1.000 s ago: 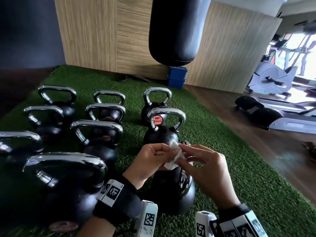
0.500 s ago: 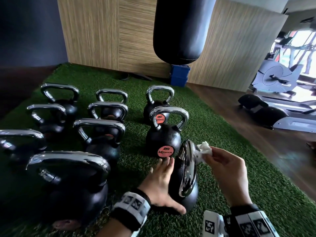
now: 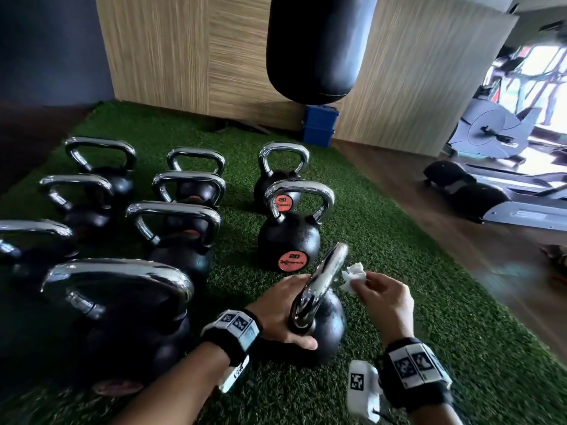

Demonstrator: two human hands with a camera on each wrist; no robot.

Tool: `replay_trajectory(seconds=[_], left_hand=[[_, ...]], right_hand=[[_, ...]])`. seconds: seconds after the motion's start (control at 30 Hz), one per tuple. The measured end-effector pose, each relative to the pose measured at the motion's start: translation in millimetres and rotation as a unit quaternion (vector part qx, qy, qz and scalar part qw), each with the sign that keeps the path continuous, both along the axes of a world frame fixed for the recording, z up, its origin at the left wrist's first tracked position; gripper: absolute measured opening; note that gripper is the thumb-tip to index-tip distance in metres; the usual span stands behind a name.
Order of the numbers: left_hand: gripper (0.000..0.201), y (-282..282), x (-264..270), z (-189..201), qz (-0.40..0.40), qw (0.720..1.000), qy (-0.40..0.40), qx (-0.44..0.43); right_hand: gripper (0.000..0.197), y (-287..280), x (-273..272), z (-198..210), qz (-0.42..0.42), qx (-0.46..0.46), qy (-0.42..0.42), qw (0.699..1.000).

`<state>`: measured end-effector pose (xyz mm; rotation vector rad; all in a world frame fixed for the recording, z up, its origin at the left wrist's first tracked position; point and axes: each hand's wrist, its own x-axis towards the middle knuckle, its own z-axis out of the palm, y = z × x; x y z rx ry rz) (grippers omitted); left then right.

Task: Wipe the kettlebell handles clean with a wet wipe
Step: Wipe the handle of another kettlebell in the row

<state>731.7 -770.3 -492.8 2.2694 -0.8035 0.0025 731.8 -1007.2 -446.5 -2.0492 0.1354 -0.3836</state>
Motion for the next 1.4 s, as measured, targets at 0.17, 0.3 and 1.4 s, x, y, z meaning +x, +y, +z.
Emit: replay_trajectory(seconds=[0.17, 0.3, 1.4], left_hand=[[0.117, -2, -4, -2, 0.002, 1.0, -0.021, -0.006], [0.119, -4, -4, -2, 0.005, 1.0, -0.019, -0.005], [0.116, -3, -5, -17, 0.01, 0.997, -0.007, -0.078]], right_hand=[[0.008, 18, 10, -8, 0.004, -0.011, 0.015, 1.0], [0.024, 28, 17, -15, -0.018, -0.004, 0.021, 1.0], [0.021, 32, -47, 59, 0.173, -0.128, -0.177, 0.96]])
